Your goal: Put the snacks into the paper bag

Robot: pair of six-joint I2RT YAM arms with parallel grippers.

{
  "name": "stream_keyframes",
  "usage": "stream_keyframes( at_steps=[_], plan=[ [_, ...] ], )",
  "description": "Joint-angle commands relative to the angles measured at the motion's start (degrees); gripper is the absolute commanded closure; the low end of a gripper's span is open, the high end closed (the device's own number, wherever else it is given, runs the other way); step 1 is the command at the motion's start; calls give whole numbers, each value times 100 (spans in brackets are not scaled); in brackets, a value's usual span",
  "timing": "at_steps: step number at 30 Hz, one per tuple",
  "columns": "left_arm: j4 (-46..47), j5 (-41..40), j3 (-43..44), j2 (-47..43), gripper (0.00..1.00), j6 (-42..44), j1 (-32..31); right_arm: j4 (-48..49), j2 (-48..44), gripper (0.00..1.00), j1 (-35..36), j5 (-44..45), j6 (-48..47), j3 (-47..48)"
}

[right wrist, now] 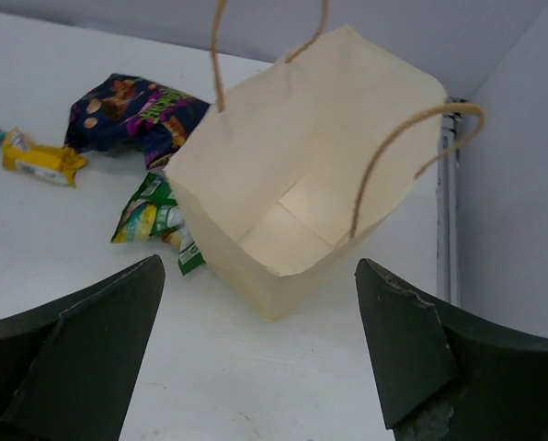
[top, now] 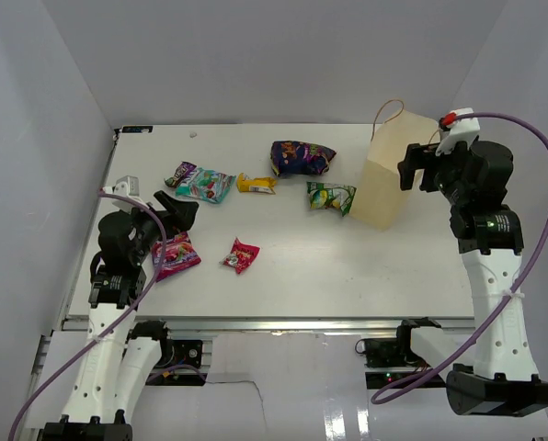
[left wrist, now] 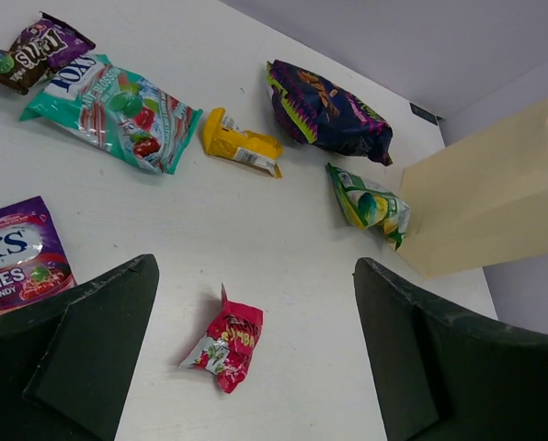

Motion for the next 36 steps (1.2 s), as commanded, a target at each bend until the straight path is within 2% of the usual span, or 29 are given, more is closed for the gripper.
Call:
stream_keyframes(
  at_steps=[1, 3, 4, 5, 6, 7, 9, 10, 12, 15, 17, 19, 23, 27, 36],
  plan=[
    [-229, 276, -156, -260, 2, -105, 0, 99, 9, 10, 17, -1846, -1262, 168],
    [-325, 390, -226, -339, 2, -123, 8, -354, 17, 10, 43, -3501, -3054, 89],
    [-369, 468, -244, -357, 2, -132, 0, -1219, 105, 10, 305, -4275, -4178, 71],
    [-422, 504, -252, -348, 2, -141, 0, -1236, 175, 10, 664, -4022, -4902, 19],
    [-536, 548, -261, -340, 2, -132, 0, -1593, 446, 10, 1607, -3201, -5658, 27],
    [-572, 574, -279, -322, 2, -149, 8, -1962, 657, 10, 2017, -2906, -6101, 71],
    [-616, 618, -331, -339, 2, -185, 8, -2159, 1105, 10, 2590, -2299, -6140, 54],
    [-625, 653, -384, -348, 2, -202, 0, -2168, 1629, 10, 2975, -1792, -6088, 132],
    [-642, 698, -428, -348, 2, -255, 0, -1941, 2177, 6, 3145, -1289, -5738, 255],
    [-633, 794, -455, -313, 2, -334, 0, -1904, 3633, 0, 3216, -637, -5526, 957],
    [-642, 864, -498, -304, 2, -387, 0, -2053, 4137, 5, 3216, -232, -5499, 1474],
    [-642, 935, -551, -304, 2, -431, 0, -2028, 4690, 9, 3199, 5, -5691, 1609],
    [-677, 961, -683, -287, 2, -483, -9, -1572, 5281, 13, 3199, 593, -6008, 1574],
    [-704, 1005, -701, -190, 2, -466, -9, -693, 5554, 13, 3181, 1121, -6087, 1635],
    [-695, 1058, -727, -75, 2, -475, -9, -420, 6240, 17, 3006, 1412, -6175, 1820]
  ],
)
